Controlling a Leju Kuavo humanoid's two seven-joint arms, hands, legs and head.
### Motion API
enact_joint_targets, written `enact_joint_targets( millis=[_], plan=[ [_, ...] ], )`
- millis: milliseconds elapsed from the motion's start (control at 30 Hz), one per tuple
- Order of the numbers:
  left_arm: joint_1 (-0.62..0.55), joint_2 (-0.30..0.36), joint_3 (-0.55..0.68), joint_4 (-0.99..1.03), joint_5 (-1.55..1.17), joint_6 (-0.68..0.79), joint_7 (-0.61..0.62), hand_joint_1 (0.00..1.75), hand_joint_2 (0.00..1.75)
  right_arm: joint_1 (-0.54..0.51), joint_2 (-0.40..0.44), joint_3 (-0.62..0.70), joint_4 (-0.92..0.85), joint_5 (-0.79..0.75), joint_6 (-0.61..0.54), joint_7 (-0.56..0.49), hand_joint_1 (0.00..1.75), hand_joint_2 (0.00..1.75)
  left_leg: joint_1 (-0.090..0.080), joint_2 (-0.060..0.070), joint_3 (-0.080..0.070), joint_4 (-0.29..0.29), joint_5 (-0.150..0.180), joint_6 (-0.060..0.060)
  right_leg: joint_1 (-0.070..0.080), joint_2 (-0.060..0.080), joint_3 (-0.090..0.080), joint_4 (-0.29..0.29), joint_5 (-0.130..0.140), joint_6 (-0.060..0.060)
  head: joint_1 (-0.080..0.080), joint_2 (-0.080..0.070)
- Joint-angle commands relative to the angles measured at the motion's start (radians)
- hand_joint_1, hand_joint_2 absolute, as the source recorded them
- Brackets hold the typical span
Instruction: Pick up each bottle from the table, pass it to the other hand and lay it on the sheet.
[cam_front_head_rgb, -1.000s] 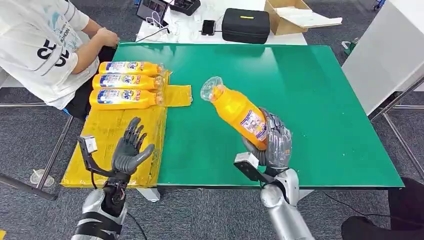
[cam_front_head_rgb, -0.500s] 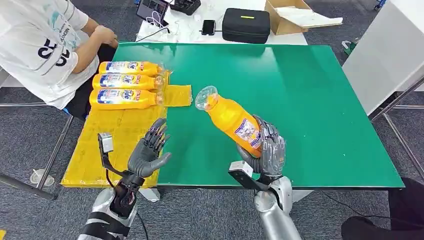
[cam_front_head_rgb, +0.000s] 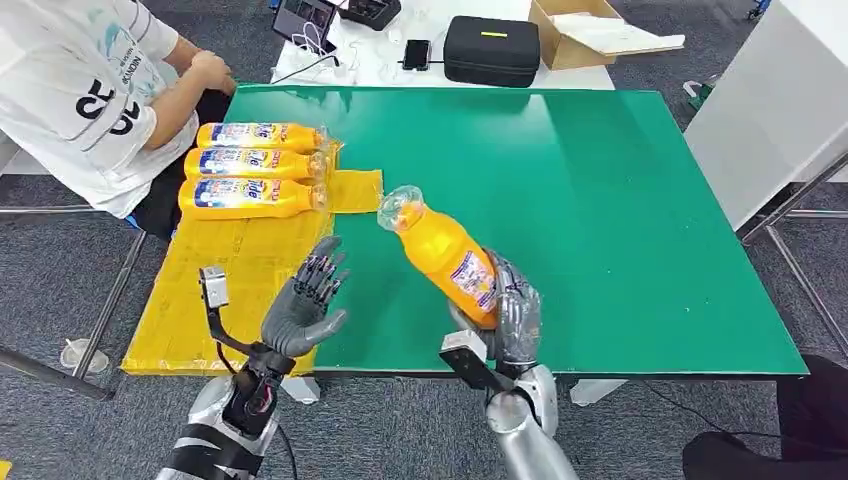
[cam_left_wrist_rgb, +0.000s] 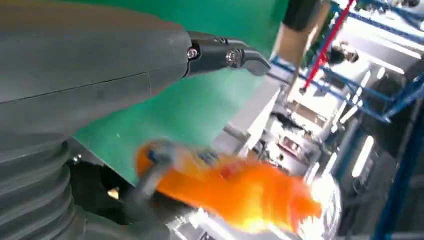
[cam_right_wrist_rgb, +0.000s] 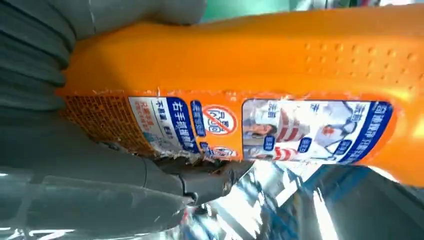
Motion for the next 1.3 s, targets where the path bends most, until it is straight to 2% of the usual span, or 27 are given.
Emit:
enact_joint_targets(
  millis=[33,133,167,200,300,733,767,800,833,1300],
  plan=[
    [-0.067,0.042,-0.129,0.063,0.031,-0.031,0.014,0.0,1.75,-0.147,0.065,0.24,0.377,-0.037,0.058,0.006,1.75,1.75,0.0,0.003,0.004,0.0,-0.001,0.0,0.001,0.002,0.003,-0.001,0.0,-0.001,0.0,0.0],
    [-0.098,0.035,-0.14,0.1,0.043,-0.029,0.021,0.0,1.75,-0.158,0.096,0.348,0.436,-0.032,0.036,0.059,1.75,1.75,0.0,0.003,0.003,0.0,-0.001,0.0,0.001,0.002,0.002,-0.001,0.0,-0.001,0.0,0.0],
    [-0.101,0.034,-0.139,0.109,0.049,-0.028,0.019,0.0,1.75,-0.162,0.096,0.392,0.448,-0.06,0.048,0.07,1.75,1.75,0.001,0.005,0.009,-0.001,-0.003,0.001,0.002,0.003,0.008,-0.001,-0.002,-0.003,0.0,0.0],
    [-0.103,0.034,-0.141,0.113,0.05,-0.027,0.018,0.0,1.75,-0.162,0.096,0.412,0.452,-0.075,0.036,0.073,1.75,1.75,0.001,0.003,0.004,0.0,-0.001,0.0,0.001,0.002,0.003,-0.001,0.0,-0.002,0.0,0.0],
    [-0.108,0.034,-0.148,0.124,0.056,-0.035,0.018,0.0,1.75,-0.171,0.096,0.489,0.483,-0.116,0.044,0.09,1.75,1.75,0.0,0.0,0.004,-0.001,-0.001,0.0,0.0,-0.001,0.004,0.0,-0.001,-0.001,0.001,0.0],
    [-0.113,0.029,-0.151,0.133,0.057,-0.025,0.008,0.0,1.75,-0.187,0.096,0.605,0.499,-0.195,0.06,0.14,1.75,1.75,0.001,0.0,0.003,0.0,-0.001,0.001,0.001,-0.002,0.003,0.0,-0.002,-0.002,0.0,0.0],
    [-0.11,0.03,-0.15,0.125,0.05,-0.02,0.0,0.26,1.75,-0.189,0.096,0.611,0.505,-0.204,0.058,0.138,1.75,1.75,0.001,0.0,0.003,0.0,-0.001,0.001,0.001,-0.002,0.002,0.0,-0.002,-0.001,0.0,0.0],
    [-0.107,0.027,-0.144,0.123,0.052,-0.012,0.003,1.57,1.75,-0.191,0.096,0.619,0.51,-0.217,0.053,0.137,1.75,1.75,0.0,0.0,0.002,0.0,0.0,0.0,0.0,-0.002,0.001,0.0,-0.001,-0.001,0.0,0.0],
    [-0.104,0.029,-0.142,0.116,0.047,-0.008,0.0,1.75,1.75,-0.193,0.096,0.622,0.513,-0.23,0.048,0.133,1.75,1.75,0.0,0.0,0.004,0.0,-0.001,0.001,0.001,-0.002,0.004,0.0,-0.002,-0.002,0.0,0.0],
    [-0.079,0.027,-0.132,0.08,0.117,-0.064,0.039,1.75,1.75,-0.21,0.096,0.575,0.512,-0.242,0.028,0.116,1.75,1.75,0.0,0.0,0.003,0.0,-0.001,0.001,0.001,-0.002,0.003,0.0,-0.002,-0.001,0.0,0.0]
  ],
)
